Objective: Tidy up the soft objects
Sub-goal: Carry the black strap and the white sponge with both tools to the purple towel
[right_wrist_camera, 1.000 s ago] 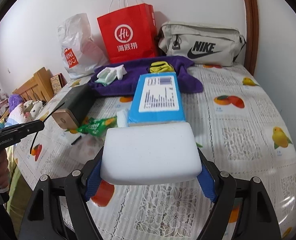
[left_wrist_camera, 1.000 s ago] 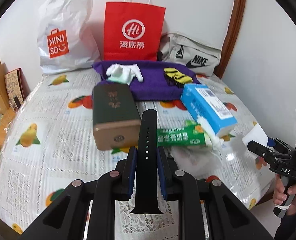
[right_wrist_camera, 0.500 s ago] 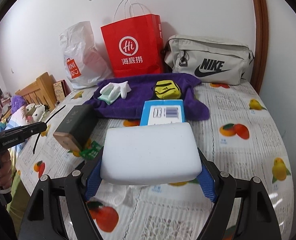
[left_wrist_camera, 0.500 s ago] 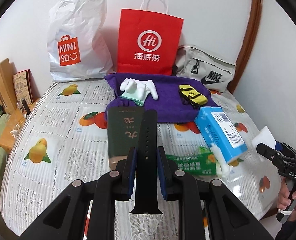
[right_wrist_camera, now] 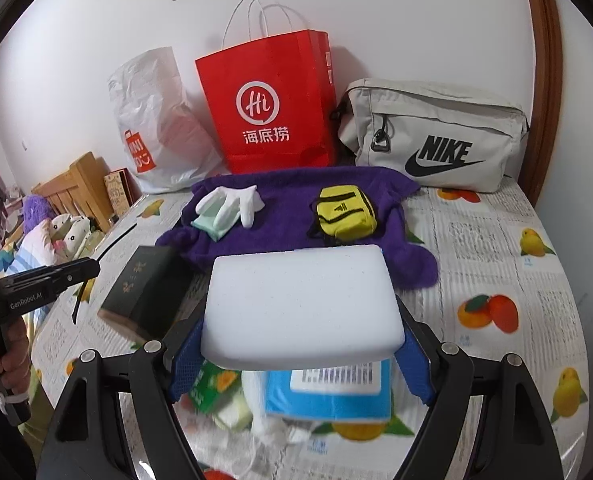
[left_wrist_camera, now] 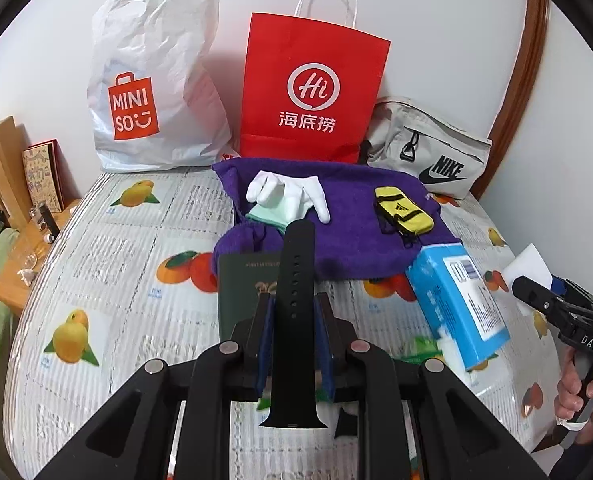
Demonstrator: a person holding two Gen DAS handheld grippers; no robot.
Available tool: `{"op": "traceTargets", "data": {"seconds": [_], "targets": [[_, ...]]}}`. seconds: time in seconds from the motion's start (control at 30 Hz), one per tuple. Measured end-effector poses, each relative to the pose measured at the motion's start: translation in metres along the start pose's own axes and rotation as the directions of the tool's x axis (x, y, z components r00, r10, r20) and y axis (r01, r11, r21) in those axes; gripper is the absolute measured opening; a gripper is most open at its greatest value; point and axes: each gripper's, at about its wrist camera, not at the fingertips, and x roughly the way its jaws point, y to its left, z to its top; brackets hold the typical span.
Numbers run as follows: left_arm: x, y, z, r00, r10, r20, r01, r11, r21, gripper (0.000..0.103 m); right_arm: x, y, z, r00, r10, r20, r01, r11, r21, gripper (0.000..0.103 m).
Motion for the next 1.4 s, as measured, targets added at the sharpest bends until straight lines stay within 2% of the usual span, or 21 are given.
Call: {"op": "traceTargets", "data": {"seconds": [0.6,0.83,1.1,1.4], "targets": [[0.048,0.011,0.052,1.000,0.004,-0.022,-0.004,1.000,-0.016,0.020,0.061,-0.018,0.057,0.998,-0.026,-0.053,0.026,1.000,0.001,0.081],[0.077,0.015,0.071,0.999,-0.001,-0.049,0.000,1.000,-0.028,0.020,0.089,-0.022,0.071,0.998,-0.018,-0.067,0.019,1.000,0.016,0.081],[0.111,0.016,0.087,0.996,-0.020,-0.088,0.017,0.999,-0.034,0.020,0.127,-0.025,0.083,0.992,-0.054,-0.116,0.054,0.999,-0.001,0.081],[0.144,0.018,0.100,0.991,-0.034,-0.127,0.029,0.999,-0.043,0.020,0.161,-0.035,0.090,0.983,-0.060,-0.173,0.062,0.998,0.005,0.081]]}}
